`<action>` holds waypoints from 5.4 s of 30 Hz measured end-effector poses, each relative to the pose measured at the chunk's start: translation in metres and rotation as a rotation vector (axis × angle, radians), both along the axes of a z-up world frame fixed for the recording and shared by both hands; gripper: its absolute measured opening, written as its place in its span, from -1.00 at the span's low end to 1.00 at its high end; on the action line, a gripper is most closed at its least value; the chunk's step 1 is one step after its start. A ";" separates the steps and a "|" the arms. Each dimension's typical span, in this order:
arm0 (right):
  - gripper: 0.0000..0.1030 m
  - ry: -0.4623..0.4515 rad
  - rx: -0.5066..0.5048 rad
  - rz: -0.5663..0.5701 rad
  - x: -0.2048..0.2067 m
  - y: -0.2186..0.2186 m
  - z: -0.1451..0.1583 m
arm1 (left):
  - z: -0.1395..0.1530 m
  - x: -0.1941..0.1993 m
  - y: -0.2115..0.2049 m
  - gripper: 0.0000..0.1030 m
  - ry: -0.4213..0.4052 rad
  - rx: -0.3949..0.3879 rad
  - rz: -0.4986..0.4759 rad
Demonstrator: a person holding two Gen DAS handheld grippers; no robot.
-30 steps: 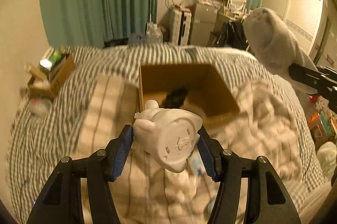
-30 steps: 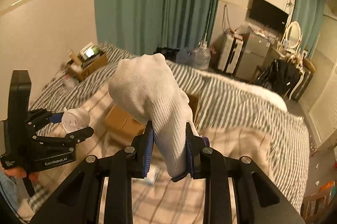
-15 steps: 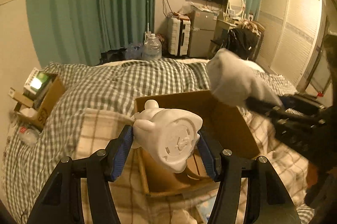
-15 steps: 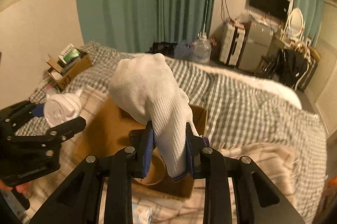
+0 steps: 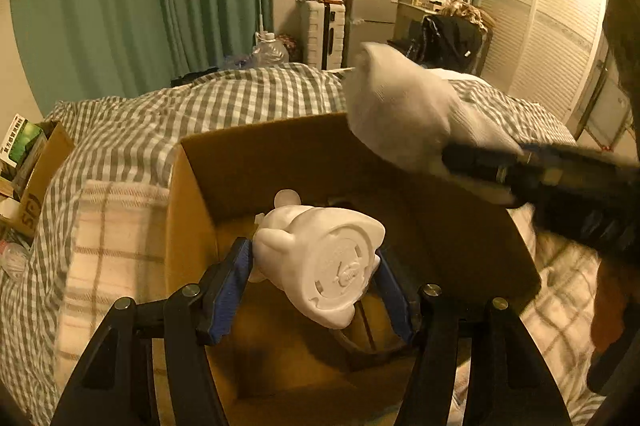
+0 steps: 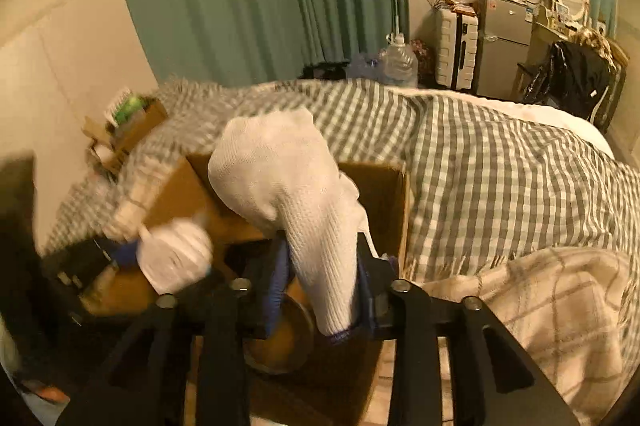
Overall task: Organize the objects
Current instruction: 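Release the glove into the box with the right gripper while the left gripper releases the figurine, then grasp the light blue earbud case with the right gripper, then grasp the white lace cloth with the left gripper, then drop the earbud case into the box with the right gripper while the left gripper drops the lace cloth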
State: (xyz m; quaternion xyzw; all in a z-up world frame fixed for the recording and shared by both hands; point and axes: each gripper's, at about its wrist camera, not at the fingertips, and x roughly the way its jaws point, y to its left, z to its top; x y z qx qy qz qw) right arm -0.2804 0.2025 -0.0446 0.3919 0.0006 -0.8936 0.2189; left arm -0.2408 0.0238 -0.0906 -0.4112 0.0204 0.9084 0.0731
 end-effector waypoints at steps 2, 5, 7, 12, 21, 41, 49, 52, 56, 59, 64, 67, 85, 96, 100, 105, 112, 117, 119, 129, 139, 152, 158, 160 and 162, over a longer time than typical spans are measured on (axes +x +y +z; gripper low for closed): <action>0.07 0.018 -0.035 -0.017 0.007 0.006 0.014 | 0.006 0.005 -0.001 0.54 -0.003 -0.011 0.013; 0.24 0.060 -0.036 -0.045 0.022 0.010 0.040 | 0.029 0.025 -0.010 0.86 0.033 0.002 0.048; 0.33 0.094 0.001 -0.069 0.039 0.010 0.061 | 0.043 0.041 -0.018 0.86 0.044 0.007 0.059; 0.50 0.163 0.062 -0.093 0.088 0.011 0.110 | 0.074 0.094 -0.031 1.00 0.062 -0.065 0.089; 0.61 0.191 0.107 -0.134 0.185 0.005 0.126 | 0.087 0.183 -0.049 1.00 0.108 -0.046 0.110; 0.56 -0.137 0.281 0.034 0.251 -0.029 -0.066 | -0.034 0.223 -0.053 1.00 -0.093 -0.036 0.174; -0.08 -0.172 0.344 0.112 0.251 -0.048 -0.082 | -0.039 0.223 -0.053 1.00 -0.108 -0.050 0.186; -0.08 -0.161 0.337 0.114 0.253 -0.047 -0.078 | -0.035 0.224 -0.052 1.00 -0.099 -0.060 0.188; -0.09 -0.142 0.270 0.075 0.240 -0.035 -0.058 | -0.031 0.220 -0.046 1.00 -0.093 -0.060 0.180; -0.10 -0.088 0.256 0.015 0.221 -0.022 -0.035 | -0.031 0.211 -0.036 1.00 -0.107 -0.035 0.165; -0.70 -0.039 0.190 -0.073 0.184 0.000 -0.006 | -0.039 0.181 -0.011 1.00 -0.113 -0.028 0.127; -0.72 -0.047 0.192 -0.106 0.167 0.004 -0.012 | -0.052 0.160 -0.001 1.00 -0.137 -0.004 0.110; -0.09 -0.166 0.161 -0.119 0.129 0.010 -0.081 | -0.059 0.152 -0.020 -0.62 -0.148 0.076 0.126; -0.03 -0.262 0.080 -0.138 0.096 0.003 -0.118 | -0.073 0.148 -0.027 -0.62 -0.184 0.074 0.148; -0.01 -0.278 0.090 -0.124 0.097 0.000 -0.124 | -0.077 0.148 -0.027 -0.62 -0.195 0.069 0.151; 0.01 -0.302 0.111 -0.110 0.096 -0.003 -0.131 | -0.075 0.151 -0.027 -0.62 -0.194 0.063 0.155; -0.01 -0.275 0.097 -0.107 0.109 0.003 -0.123 | -0.060 0.161 -0.028 -0.62 -0.177 0.064 0.154; -0.01 -0.187 0.081 -0.129 0.132 0.014 -0.085 | -0.035 0.168 -0.027 -0.62 -0.138 0.056 0.136; -0.01 -0.149 0.074 -0.127 0.139 0.015 -0.065 | -0.017 0.165 -0.027 -0.62 -0.114 0.072 0.120; -0.02 0.129 0.038 -0.102 0.114 0.008 0.082 | 0.095 0.110 -0.003 -0.62 0.119 0.033 0.019; -0.02 0.188 0.066 -0.034 0.037 -0.015 0.095 | 0.080 0.012 0.003 -0.62 0.102 -0.003 0.012; 0.00 0.056 0.015 -0.007 -0.016 -0.008 -0.010 | -0.006 -0.033 -0.006 -0.49 -0.009 0.024 0.008; 0.35 0.124 0.008 -0.059 0.001 0.007 0.027 | 0.021 -0.009 -0.010 0.37 0.031 0.033 0.036; 0.38 0.146 0.020 -0.078 0.015 0.011 0.049 | 0.037 0.006 -0.011 0.50 0.043 0.014 0.036; 0.49 0.165 0.029 -0.094 0.029 0.014 0.068 | 0.054 0.025 -0.013 0.77 0.068 0.000 0.042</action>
